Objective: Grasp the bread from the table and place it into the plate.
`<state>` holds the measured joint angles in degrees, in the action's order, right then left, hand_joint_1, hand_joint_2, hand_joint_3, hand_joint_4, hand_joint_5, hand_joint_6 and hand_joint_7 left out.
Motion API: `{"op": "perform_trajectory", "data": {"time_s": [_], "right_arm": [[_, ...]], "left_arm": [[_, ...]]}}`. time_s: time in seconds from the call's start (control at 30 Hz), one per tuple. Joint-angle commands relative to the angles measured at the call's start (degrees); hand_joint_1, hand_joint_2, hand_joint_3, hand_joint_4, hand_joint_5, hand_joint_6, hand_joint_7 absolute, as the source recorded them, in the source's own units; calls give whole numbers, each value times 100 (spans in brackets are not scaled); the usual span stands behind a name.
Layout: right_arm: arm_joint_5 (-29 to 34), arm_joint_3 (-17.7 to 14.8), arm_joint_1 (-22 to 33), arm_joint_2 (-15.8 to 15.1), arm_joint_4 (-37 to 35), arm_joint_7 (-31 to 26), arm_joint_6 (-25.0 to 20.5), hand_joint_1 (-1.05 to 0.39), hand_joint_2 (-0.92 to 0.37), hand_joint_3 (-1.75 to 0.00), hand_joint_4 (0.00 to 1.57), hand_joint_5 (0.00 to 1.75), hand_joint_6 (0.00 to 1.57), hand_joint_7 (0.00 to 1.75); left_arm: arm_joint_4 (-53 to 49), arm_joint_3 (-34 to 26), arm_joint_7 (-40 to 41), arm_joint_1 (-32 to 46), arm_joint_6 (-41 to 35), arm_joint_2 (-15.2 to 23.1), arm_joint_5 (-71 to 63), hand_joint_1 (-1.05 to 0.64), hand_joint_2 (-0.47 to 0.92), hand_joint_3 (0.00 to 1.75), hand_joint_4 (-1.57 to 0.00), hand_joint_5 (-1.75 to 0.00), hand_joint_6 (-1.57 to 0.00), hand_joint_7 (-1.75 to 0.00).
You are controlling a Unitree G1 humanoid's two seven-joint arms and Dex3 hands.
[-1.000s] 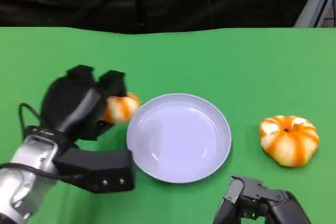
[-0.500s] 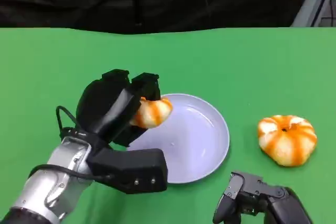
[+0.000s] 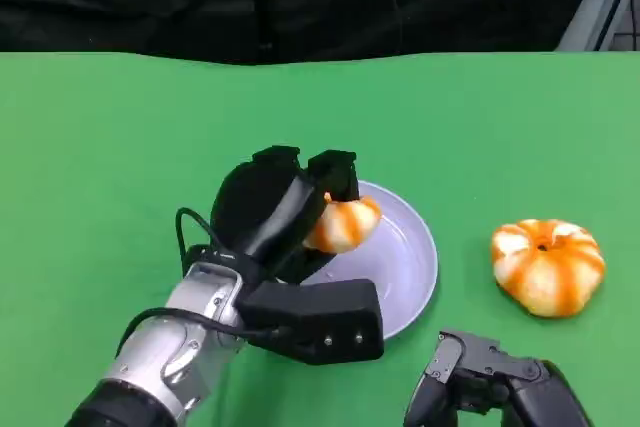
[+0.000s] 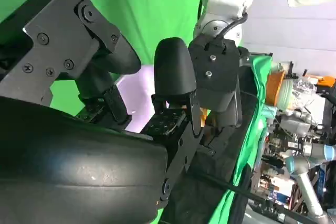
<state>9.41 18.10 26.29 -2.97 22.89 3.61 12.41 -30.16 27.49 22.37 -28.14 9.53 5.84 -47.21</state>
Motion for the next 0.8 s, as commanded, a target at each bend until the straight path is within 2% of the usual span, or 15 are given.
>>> {"op": "perform_trajectory", "data": {"time_s": [0.03,0.1,0.17,0.23,0.27,0.3,0.33,0.4,0.5,0.8], "right_arm": [[1,9,-2,-6,3,-40,39,2,-30,-147,87,168,76,144],[9,15,-9,-6,-6,-46,48,2,-29,-148,88,168,76,143],[10,18,-10,-9,-7,-50,49,2,-29,-148,88,168,76,143],[9,19,-11,-11,-7,-53,48,2,-29,-149,88,168,76,143],[11,22,-5,-15,10,-47,22,2,-29,-149,88,168,76,143],[19,20,-8,-23,16,-44,15,2,-29,-149,89,168,76,143],[17,18,-13,-27,18,-40,7,2,-29,-149,89,169,76,143],[12,14,-26,-24,23,-39,-11,2,-28,-149,89,169,76,142],[11,1,-48,-24,-11,-48,34,2,-28,-149,89,168,77,142],[-6,-43,-83,-49,-55,-46,63,2,-28,-149,89,166,77,142]], "left_arm": [[47,21,-914,-57,-505,-91,265,-19,51,88,-75,-175,-71,-133],[148,49,-1216,-48,-671,-93,309,-22,72,47,-59,-152,-67,-90],[214,53,-1315,-36,-742,-90,314,-23,79,33,-56,-148,-67,-79],[252,50,-1355,-25,-775,-91,310,-23,82,29,-55,-146,-67,-76],[350,162,-1774,-47,-993,-45,222,-23,82,28,-55,-146,-67,-75],[435,255,-2138,-69,-1184,4,149,-65,88,35,-23,-67,-28,-34],[524,320,-2440,-83,-1332,54,113,-81,90,41,-12,-34,-14,-18],[682,362,-2764,-80,-1496,123,104,-96,92,49,-2,-7,-3,-4],[832,404,-3062,-77,-1646,208,100,-101,92,53,0,-1,0,-1],[1241,425,-3447,50,-1782,476,112,-100,92,53,-1,0,-3,-2]]}}
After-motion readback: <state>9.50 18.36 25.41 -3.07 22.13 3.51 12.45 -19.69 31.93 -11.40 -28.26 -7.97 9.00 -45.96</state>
